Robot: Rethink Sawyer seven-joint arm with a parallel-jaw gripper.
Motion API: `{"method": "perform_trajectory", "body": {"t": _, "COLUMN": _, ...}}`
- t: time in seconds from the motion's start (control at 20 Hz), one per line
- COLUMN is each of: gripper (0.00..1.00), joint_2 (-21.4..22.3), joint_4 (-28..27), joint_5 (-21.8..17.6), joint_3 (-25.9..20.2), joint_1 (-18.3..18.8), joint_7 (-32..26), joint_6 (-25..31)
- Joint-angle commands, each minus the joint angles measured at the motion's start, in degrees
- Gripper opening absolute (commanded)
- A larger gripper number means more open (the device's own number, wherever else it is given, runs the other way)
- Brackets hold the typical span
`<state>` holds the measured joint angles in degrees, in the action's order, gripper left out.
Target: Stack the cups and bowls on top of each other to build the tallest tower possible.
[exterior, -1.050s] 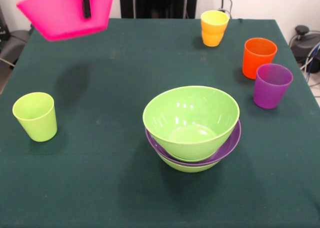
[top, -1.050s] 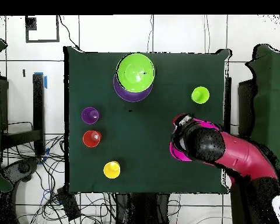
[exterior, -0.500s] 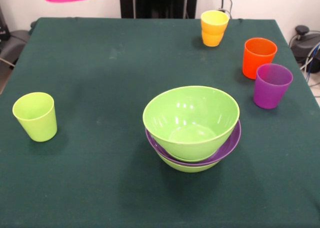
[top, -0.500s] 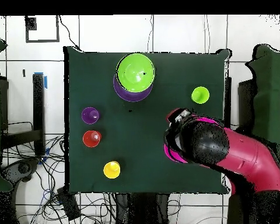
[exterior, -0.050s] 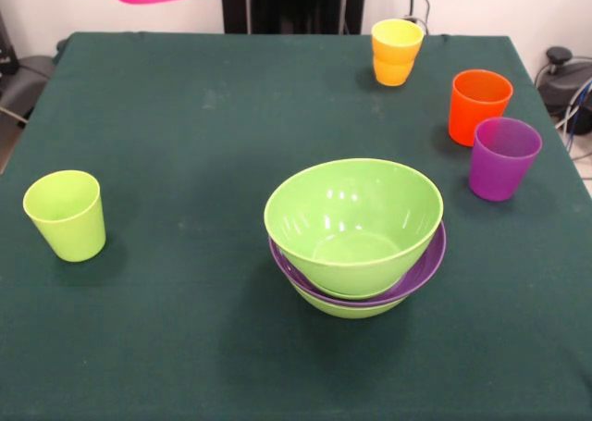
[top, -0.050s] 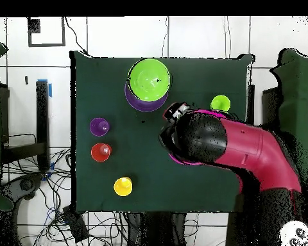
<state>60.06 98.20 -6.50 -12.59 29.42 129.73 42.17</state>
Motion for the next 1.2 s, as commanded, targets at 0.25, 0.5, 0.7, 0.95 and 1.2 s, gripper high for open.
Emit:
{"method": "perform_trajectory", "body": {"t": 0.25, "gripper": 0.0, "joint_2": -9.29, "joint_4": -6.88, "joint_5": 0.75, "joint_3": 2.36, "joint_1": -3.79, "joint_7": 8.81, "joint_6": -1.0}}
{"method": "perform_trajectory", "body": {"t": 0.5, "gripper": 0.0, "joint_2": -13.95, "joint_4": -9.21, "joint_5": 0.93, "joint_3": 2.66, "joint_1": -4.56, "joint_7": 8.9, "joint_6": -5.48}}
{"method": "perform_trajectory", "body": {"t": 0.7, "gripper": 0.0, "joint_2": -14.59, "joint_4": -9.42, "joint_5": 1.62, "joint_3": 2.97, "joint_1": -4.58, "joint_7": 8.27, "joint_6": -5.57}}
{"method": "perform_trajectory", "body": {"t": 0.95, "gripper": 0.0, "joint_2": -14.89, "joint_4": -9.44, "joint_5": 2.02, "joint_3": 3.11, "joint_1": -4.52, "joint_7": 7.38, "joint_6": -6.0}}
{"method": "perform_trajectory", "body": {"t": 1.2, "gripper": 0.0, "joint_2": -15.49, "joint_4": -9.86, "joint_5": 2.32, "joint_3": 3.0, "joint_1": -4.19, "joint_7": 6.44, "joint_6": -5.93}}
